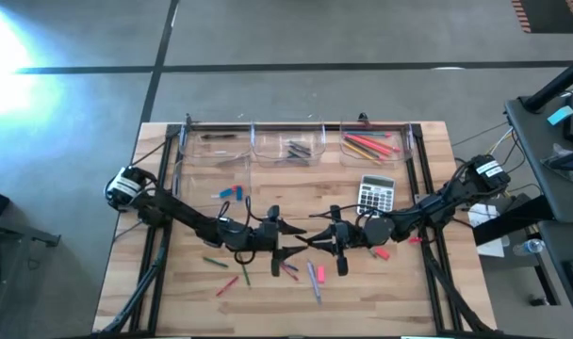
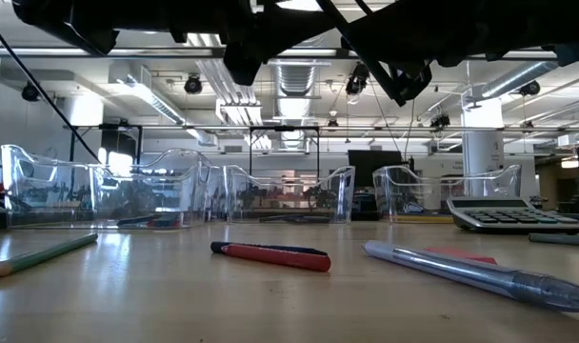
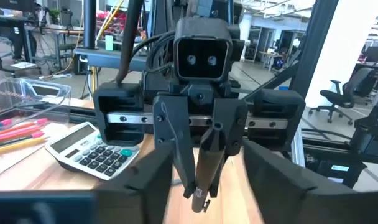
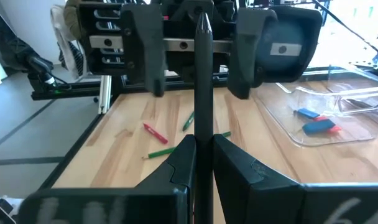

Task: Sort crayons/erasers/pens/pencils in bins
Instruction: Put the black pen into the top left transparent bin

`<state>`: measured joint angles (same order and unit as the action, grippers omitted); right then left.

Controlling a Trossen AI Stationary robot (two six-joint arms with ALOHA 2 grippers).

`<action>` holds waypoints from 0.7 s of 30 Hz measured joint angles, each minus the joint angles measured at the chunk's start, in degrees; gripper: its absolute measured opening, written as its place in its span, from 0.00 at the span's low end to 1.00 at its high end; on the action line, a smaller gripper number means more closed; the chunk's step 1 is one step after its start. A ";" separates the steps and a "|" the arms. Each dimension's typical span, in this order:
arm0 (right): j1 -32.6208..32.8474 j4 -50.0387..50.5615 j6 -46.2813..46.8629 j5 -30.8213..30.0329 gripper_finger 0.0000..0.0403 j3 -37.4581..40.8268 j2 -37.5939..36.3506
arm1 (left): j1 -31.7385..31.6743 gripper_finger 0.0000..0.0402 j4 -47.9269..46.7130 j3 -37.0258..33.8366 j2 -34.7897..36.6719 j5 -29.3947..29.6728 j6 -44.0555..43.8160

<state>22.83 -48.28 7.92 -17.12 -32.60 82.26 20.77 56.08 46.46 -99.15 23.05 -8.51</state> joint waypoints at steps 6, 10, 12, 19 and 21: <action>0.00 0.01 1.12 0.04 0.10 0.01 0.00 | -0.03 0.06 -0.13 0.00 0.22 0.09 0.44; 0.00 0.01 1.11 0.06 0.10 0.02 0.00 | -0.09 0.05 -0.12 0.00 0.22 0.09 0.48; 0.00 -0.01 1.11 0.07 0.10 0.02 0.00 | -0.09 0.05 -0.16 0.00 0.26 0.09 0.48; -0.09 -0.50 -0.67 -1.36 0.11 -0.06 0.00 | -0.17 0.05 -10.03 0.17 5.30 0.76 4.30; -0.07 -0.28 -1.34 -1.74 0.13 0.00 -0.02 | -0.20 0.05 -14.44 0.33 7.92 1.19 4.46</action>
<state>22.76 -48.57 6.59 -18.86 -32.60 82.24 20.57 41.64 46.79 -91.24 24.23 -4.05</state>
